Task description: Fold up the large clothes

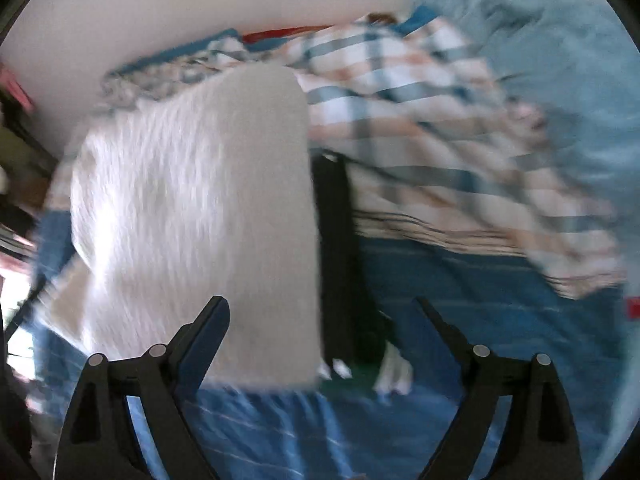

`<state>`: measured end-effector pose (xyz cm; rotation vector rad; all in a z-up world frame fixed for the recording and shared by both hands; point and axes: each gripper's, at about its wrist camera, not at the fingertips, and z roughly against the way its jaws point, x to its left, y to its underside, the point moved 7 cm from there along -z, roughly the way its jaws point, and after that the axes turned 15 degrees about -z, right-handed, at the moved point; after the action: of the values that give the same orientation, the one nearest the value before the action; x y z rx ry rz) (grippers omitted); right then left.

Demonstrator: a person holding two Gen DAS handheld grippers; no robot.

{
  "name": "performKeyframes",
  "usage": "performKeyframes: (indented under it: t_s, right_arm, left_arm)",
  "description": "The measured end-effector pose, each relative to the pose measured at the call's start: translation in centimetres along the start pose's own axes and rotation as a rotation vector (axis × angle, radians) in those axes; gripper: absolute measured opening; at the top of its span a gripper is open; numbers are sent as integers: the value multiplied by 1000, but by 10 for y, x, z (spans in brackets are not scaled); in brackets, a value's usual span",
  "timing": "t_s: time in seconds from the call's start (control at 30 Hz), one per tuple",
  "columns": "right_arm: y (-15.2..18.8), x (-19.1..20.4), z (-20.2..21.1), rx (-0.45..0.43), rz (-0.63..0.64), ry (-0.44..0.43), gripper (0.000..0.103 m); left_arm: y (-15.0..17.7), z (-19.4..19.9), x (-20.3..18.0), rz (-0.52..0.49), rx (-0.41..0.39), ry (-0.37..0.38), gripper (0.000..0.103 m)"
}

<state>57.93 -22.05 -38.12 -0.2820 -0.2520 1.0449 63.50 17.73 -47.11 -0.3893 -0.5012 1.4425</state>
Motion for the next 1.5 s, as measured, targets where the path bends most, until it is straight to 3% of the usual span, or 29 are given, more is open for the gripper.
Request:
performKeyframes:
  t_s: [0.1,0.27,0.4,0.73,0.97,1.2,1.5]
  right_arm:
    - [31,-14,27,-23,-2,62,94]
    - [73,-25,100,-93,-29,109,94]
    - [104,-34,197,-143,-65,117,95]
    - [180,-58,411,-231,-75,34,95]
    - [225,-85,537,-306,-74,6,95]
    - [263,-103,633,-407,-54,-12,95]
    - [283,-108,666,-402,-14,-15,95]
  left_arm:
    - [-3,37,-10,-81,-44,-11,96]
    - [10,100,-20,-144,-38,0,97]
    - [29,167,-23,-163,-16,42,97]
    - [55,359,-24,-242,-122,21,97]
    - [71,462,-21,-226,-186,10,97]
    - [85,508,-22,-185,-219,23,97]
    - [99,537,-26,-161,-206,19,97]
